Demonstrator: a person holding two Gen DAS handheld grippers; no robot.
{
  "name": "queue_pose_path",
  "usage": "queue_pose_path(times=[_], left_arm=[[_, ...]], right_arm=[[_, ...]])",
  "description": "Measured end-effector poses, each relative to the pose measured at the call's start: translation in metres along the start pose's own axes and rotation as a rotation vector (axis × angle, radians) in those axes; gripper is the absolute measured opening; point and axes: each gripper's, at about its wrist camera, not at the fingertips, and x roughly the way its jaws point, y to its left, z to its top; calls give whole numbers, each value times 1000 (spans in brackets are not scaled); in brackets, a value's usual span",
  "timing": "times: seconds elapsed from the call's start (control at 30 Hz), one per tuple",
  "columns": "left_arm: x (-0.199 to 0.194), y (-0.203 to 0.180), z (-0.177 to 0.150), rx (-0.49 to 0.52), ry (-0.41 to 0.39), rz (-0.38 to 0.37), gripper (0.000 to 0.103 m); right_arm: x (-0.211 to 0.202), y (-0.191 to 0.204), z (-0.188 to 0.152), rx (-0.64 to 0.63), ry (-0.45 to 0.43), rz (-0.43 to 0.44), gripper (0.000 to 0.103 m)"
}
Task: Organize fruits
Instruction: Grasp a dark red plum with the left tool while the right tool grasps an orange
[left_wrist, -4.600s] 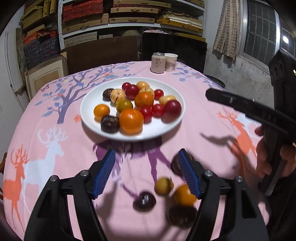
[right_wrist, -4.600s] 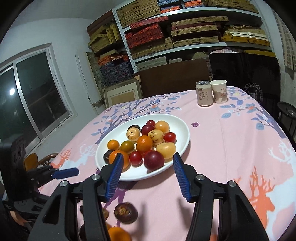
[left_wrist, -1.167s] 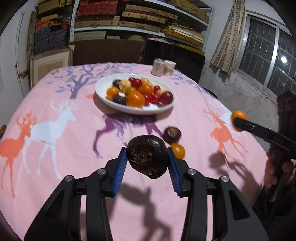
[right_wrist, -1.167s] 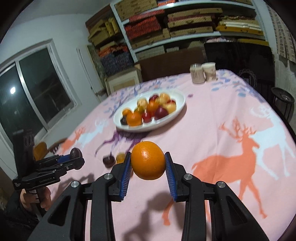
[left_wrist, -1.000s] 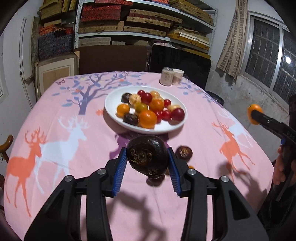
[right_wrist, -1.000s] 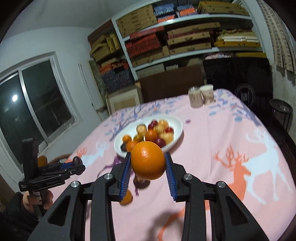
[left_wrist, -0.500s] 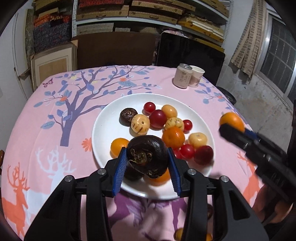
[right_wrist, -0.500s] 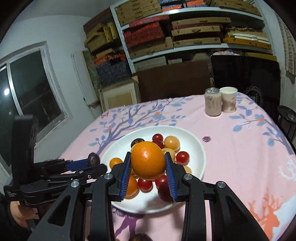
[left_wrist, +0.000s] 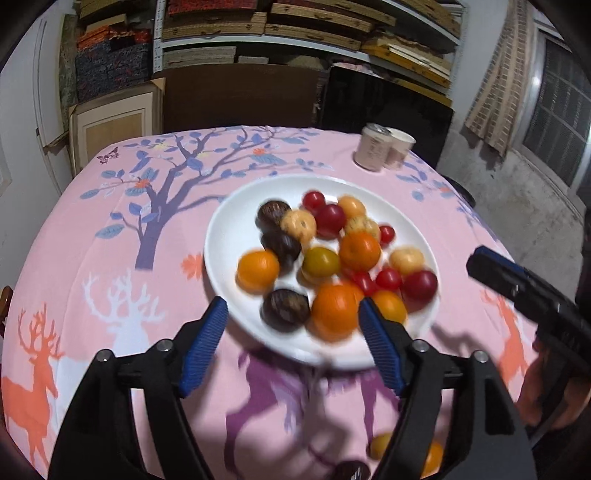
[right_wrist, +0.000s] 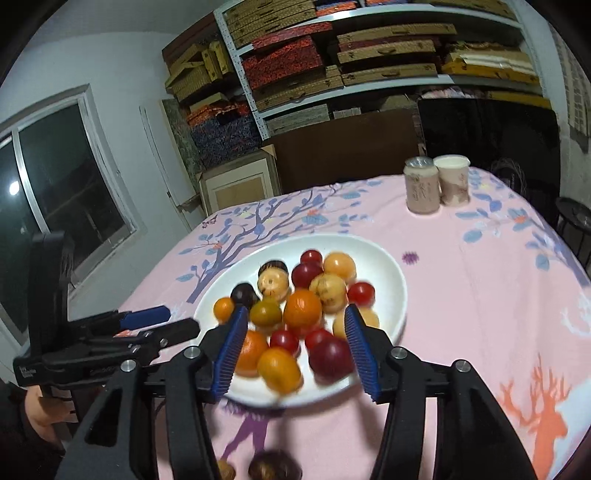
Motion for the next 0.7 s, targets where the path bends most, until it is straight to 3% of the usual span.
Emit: queue_pose_path(times=[0.13,0.27,0.47,0.57,0.63,0.7], left_arm=[[-12,-9,-53,66,74,-48,73],[-19,-21,-92,158,101,-32,73],[-11,-33,-116,220,155,-23,72],[-8,-41,-118,253,140,-12,73],[-5,-40,-116,237,130,-17,67],[-5,-38,-112,221,111,-31,34]], right_arm=[[-15,-4,-35,33,70,10,57],[-37,1,-61,23,67,41,58],[-46,4,-85,-10,51,29,59],[-45,7,-86,-32,61,43,59],[-43,7,-85,-40,72,60,59],[-39,9,-86,-50,97,66,59]])
